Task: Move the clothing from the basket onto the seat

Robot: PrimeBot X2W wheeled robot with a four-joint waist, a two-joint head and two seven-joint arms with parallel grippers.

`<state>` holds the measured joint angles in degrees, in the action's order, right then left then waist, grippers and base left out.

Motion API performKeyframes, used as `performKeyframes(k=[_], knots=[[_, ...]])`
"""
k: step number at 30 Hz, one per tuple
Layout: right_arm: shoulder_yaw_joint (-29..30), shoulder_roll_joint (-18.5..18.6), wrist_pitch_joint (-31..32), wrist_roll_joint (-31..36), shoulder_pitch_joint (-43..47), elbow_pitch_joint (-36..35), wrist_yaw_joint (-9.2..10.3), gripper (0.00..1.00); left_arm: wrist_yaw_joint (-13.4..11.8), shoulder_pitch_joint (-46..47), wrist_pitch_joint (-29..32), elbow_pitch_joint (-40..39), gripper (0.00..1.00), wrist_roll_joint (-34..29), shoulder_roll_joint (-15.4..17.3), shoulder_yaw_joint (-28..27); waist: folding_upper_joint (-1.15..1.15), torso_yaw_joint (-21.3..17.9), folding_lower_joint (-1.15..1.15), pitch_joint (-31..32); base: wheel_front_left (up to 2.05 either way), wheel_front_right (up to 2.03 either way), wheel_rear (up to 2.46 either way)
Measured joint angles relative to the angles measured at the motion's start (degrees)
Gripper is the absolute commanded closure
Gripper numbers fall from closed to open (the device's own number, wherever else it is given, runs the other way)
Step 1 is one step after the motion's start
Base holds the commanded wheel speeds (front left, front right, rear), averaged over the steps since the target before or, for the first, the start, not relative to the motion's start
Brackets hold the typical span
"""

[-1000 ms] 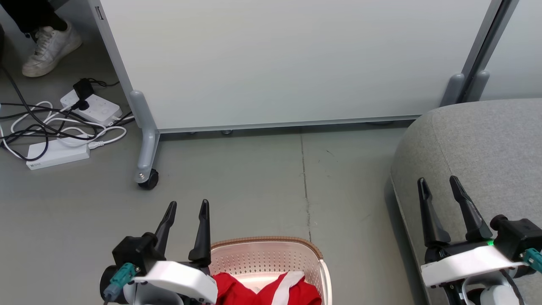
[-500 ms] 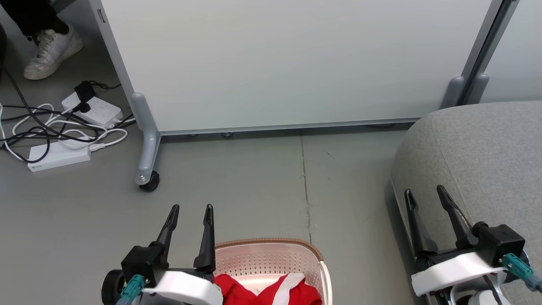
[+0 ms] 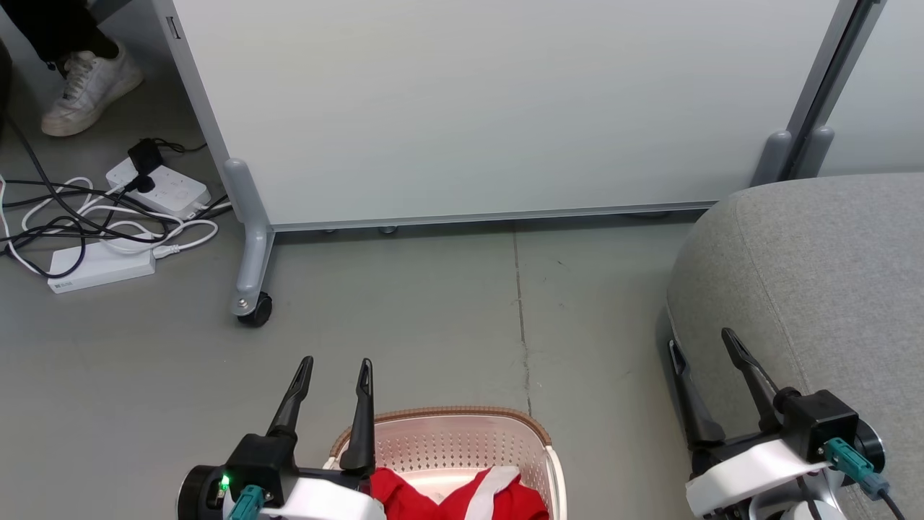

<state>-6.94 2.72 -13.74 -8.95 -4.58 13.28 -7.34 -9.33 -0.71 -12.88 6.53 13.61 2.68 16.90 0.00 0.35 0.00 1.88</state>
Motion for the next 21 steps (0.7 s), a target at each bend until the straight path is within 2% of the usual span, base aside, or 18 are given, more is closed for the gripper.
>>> performKeyframes(k=[21], knots=[[0.3, 0.0, -1.2, 3.7, -0.8, 2.1, -0.08, 0.0, -0.2, -1.2, -2.3, -0.9, 0.0, -1.1, 0.1, -0.4, 0.0, -0.1, 0.0, 0.1, 0.0, 0.0, 0.0]])
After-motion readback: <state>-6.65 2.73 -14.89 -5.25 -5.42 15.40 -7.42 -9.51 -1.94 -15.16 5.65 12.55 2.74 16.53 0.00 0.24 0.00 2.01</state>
